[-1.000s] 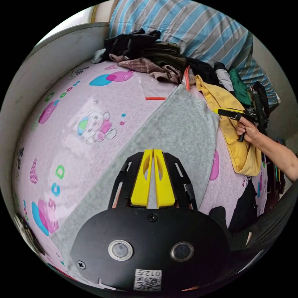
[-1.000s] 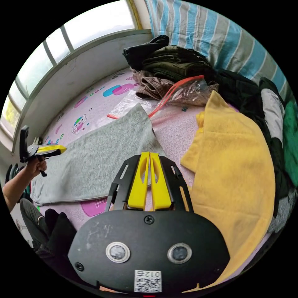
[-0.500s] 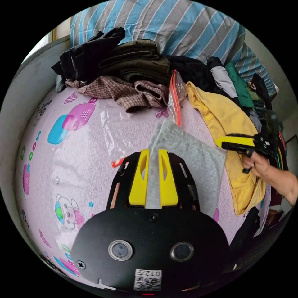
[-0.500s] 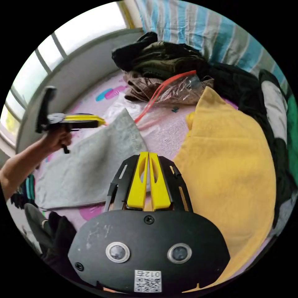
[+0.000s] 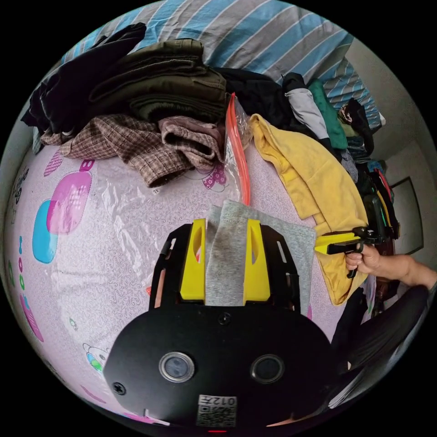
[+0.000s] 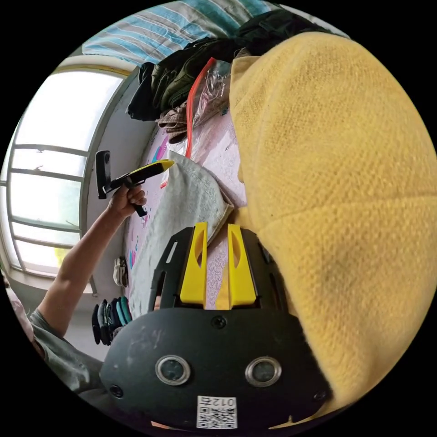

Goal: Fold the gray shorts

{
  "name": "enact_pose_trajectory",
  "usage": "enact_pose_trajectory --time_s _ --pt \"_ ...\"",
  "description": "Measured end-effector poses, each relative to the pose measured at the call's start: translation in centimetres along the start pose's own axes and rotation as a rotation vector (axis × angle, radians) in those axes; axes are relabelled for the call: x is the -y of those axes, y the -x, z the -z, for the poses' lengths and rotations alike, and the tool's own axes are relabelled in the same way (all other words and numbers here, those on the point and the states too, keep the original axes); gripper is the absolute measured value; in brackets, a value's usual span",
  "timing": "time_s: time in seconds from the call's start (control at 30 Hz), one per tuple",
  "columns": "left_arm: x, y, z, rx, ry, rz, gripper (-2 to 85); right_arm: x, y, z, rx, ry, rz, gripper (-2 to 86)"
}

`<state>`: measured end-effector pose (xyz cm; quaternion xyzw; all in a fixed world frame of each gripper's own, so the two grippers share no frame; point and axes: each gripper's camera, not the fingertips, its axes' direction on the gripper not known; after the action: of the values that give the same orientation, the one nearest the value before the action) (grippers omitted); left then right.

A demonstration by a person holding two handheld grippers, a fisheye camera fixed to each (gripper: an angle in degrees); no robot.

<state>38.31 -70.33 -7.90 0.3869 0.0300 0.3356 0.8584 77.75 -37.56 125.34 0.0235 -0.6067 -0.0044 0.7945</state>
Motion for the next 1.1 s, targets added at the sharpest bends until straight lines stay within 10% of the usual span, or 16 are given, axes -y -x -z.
enact_pose_trajectory --time_s 1.1 --pt "-6.9 0.9 1.3 -0.109 0.019 0.036 4.3 1.9 -1.2 -0.8 0.209 -0.048 -0.006 0.8"
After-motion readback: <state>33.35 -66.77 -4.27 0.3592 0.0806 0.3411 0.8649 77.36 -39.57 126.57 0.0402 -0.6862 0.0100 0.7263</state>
